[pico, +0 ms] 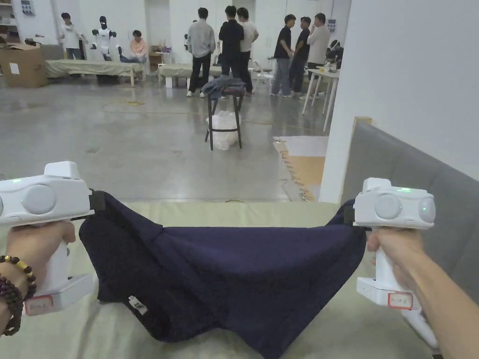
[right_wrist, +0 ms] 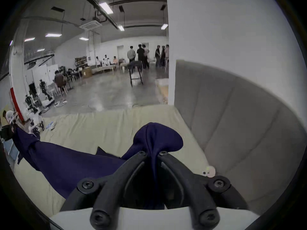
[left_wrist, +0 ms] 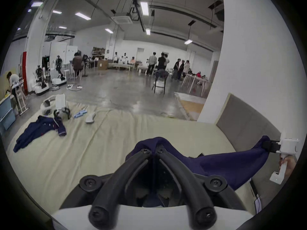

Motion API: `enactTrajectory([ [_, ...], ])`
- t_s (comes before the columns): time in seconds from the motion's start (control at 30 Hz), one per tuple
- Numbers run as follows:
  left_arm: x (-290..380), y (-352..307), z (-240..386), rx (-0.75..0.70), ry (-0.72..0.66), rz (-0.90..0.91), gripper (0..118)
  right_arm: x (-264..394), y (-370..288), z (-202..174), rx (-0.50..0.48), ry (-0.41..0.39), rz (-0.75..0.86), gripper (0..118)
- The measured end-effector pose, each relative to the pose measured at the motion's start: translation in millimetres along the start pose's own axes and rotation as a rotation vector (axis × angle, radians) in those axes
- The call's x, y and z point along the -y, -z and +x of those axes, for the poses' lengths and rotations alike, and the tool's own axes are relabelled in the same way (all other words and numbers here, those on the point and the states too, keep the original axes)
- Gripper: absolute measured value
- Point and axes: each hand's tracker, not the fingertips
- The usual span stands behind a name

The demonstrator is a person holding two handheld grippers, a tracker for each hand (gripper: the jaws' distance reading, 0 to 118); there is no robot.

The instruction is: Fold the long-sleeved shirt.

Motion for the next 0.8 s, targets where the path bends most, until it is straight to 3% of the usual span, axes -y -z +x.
enactTrajectory([
  [0.17,18,-38,-8,0.026,-0.006,0.027,5,26,-33,11,-0.039,0.025,0.014,4],
  [0.3,58,-96,-17,0.029,0.053,0.053,5,60,-83,18,-0.066,-0.081,0.027,5],
  [0.43,140,-153,-26,-0.007,0.087,-0.045,5,136,-133,23,-0.088,-0.071,-0.017,5],
  [0.6,261,-180,-39,-0.063,0.138,-0.321,5,250,-144,30,-0.059,-0.080,-0.247,5],
  [0.7,315,-174,-37,-0.082,0.202,-0.481,5,313,-122,28,-0.032,-0.172,-0.486,5],
  [0.77,333,-165,-42,-0.108,0.240,-0.499,5,337,-108,29,-0.011,-0.193,-0.532,5],
  [0.8,338,-162,-44,-0.113,0.236,-0.495,5,339,-107,29,-0.015,-0.156,-0.469,5],
])
